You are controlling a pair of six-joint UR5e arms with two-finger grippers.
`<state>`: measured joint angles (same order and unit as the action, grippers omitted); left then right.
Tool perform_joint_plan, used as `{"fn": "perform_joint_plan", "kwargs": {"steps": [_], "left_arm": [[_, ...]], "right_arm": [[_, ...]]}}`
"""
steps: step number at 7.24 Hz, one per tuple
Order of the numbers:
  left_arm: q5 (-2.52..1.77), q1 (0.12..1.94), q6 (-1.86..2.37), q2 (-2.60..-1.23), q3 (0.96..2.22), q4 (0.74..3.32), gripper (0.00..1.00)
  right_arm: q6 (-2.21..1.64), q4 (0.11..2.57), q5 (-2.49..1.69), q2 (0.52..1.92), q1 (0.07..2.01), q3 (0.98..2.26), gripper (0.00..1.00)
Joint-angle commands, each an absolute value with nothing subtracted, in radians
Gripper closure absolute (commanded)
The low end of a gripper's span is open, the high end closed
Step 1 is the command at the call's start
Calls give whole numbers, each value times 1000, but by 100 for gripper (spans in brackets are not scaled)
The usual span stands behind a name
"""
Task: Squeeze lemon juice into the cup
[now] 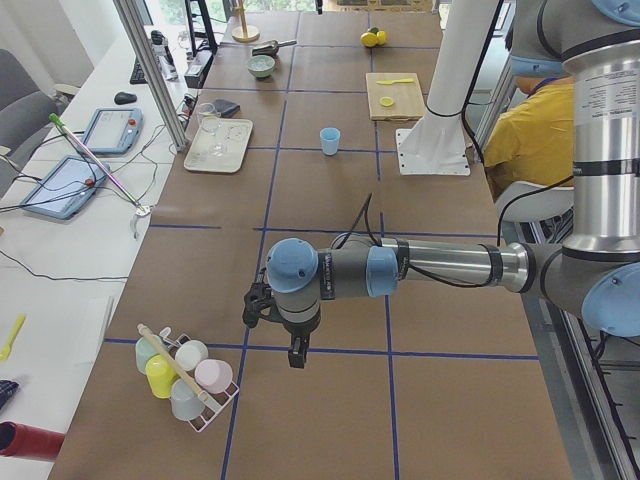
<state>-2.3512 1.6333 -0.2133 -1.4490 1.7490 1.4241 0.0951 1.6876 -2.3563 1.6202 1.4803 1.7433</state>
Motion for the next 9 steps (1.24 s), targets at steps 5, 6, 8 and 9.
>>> {"fn": "perform_joint_plan", "kwargs": {"steps": [5, 6, 8, 9], "left_arm": [[-2349, 1606, -216, -1447, 1744, 1391, 0], [-2350, 1606, -216, -1447, 1744, 1394, 0], [-2350, 1606, -216, -1450, 1743, 1397, 0], [-2350, 1606, -216, -1451, 1743, 1397, 0]], "right_arm": [[97, 1687, -2355, 1628, 1480, 1736, 0], [97, 1686, -2353, 1628, 1480, 1735, 0], [97, 1687, -2355, 1628, 1480, 1735, 0], [97, 1687, -2355, 1628, 1480, 1735, 0]]}}
